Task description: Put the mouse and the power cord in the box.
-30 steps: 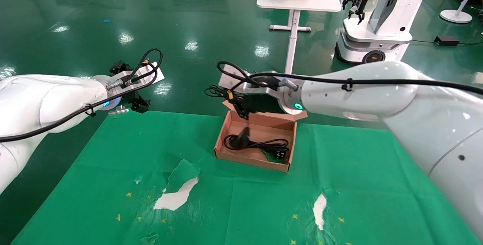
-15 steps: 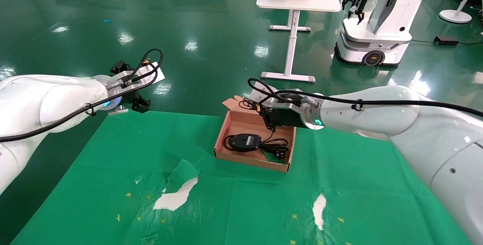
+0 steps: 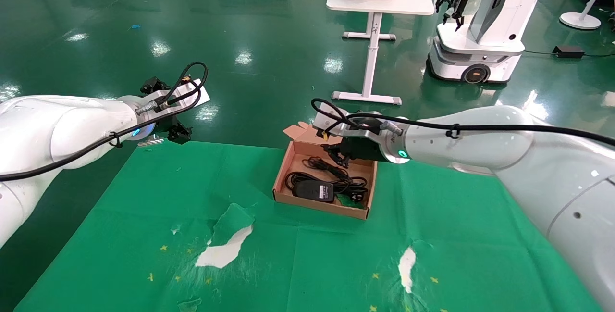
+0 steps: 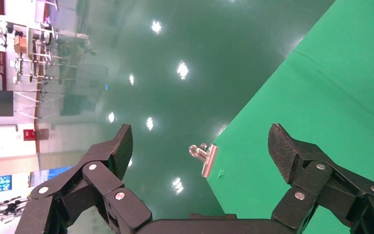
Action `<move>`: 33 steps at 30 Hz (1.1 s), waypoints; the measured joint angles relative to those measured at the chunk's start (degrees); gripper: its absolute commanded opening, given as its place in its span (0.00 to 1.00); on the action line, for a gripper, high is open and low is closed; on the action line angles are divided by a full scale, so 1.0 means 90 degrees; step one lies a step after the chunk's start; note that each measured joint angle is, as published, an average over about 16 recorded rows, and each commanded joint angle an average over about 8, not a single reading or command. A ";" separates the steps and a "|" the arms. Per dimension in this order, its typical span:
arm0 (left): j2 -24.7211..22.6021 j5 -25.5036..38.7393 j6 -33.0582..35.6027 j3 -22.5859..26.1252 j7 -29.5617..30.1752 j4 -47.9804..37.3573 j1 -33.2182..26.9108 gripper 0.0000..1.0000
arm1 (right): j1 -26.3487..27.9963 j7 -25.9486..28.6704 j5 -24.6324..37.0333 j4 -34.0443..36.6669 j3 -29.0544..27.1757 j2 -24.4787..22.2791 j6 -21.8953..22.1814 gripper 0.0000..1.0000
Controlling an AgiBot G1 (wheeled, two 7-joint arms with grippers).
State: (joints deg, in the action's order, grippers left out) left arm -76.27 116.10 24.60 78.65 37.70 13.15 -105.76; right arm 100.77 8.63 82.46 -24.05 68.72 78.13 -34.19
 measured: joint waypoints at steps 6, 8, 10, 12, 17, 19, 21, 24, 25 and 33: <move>0.0010 0.0001 0.0001 0.0000 0.0001 0.0015 0.0001 1.00 | -0.0039 0.0002 -0.0038 -0.0076 -0.0072 -0.0049 -0.0080 1.00; 0.0016 0.0002 0.0003 0.0001 0.0003 0.0026 0.0002 1.00 | -0.0087 0.0005 -0.0088 -0.0142 -0.0141 -0.0104 -0.0149 1.00; 0.0023 0.0004 0.0004 0.0002 0.0007 0.0038 0.0002 1.00 | -0.0154 0.0009 -0.0157 -0.0230 -0.0233 -0.0178 -0.0239 1.00; 0.0031 0.0006 0.0006 0.0004 0.0013 0.0052 0.0003 1.00 | -0.0239 0.0013 -0.0244 -0.0339 -0.0349 -0.0271 -0.0353 1.00; 0.0050 0.0015 0.0012 0.0011 0.0034 0.0088 0.0005 1.00 | -0.0533 0.0029 -0.0549 -0.0709 -0.0743 -0.0594 -0.0738 1.00; 0.0057 0.0021 0.0015 0.0016 0.0045 0.0101 0.0005 1.00 | -0.0676 0.0037 -0.0698 -0.0889 -0.0934 -0.0751 -0.0925 1.00; 0.0061 0.0027 0.0017 0.0021 0.0058 0.0112 0.0006 1.00 | -0.0823 0.0045 -0.0850 -0.1074 -0.1131 -0.0913 -0.1117 1.00; 0.0065 0.0037 0.0020 0.0028 0.0077 0.0124 0.0006 1.00 | -0.1043 0.0057 -0.1078 -0.1349 -0.1425 -0.1154 -0.1403 1.00; 0.0066 0.0040 0.0020 0.0031 0.0083 0.0127 0.0006 1.00 | -0.1117 0.0061 -0.1154 -0.1442 -0.1524 -0.1235 -0.1499 1.00; 0.0075 0.0064 0.0025 0.0050 0.0130 0.0153 0.0006 1.00 | -0.1702 0.0092 -0.1761 -0.2175 -0.2306 -0.1877 -0.2262 1.00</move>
State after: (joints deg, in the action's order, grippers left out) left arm -75.60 116.68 24.83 79.09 38.86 14.52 -105.71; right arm 85.45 9.46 66.62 -43.63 47.97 61.24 -54.55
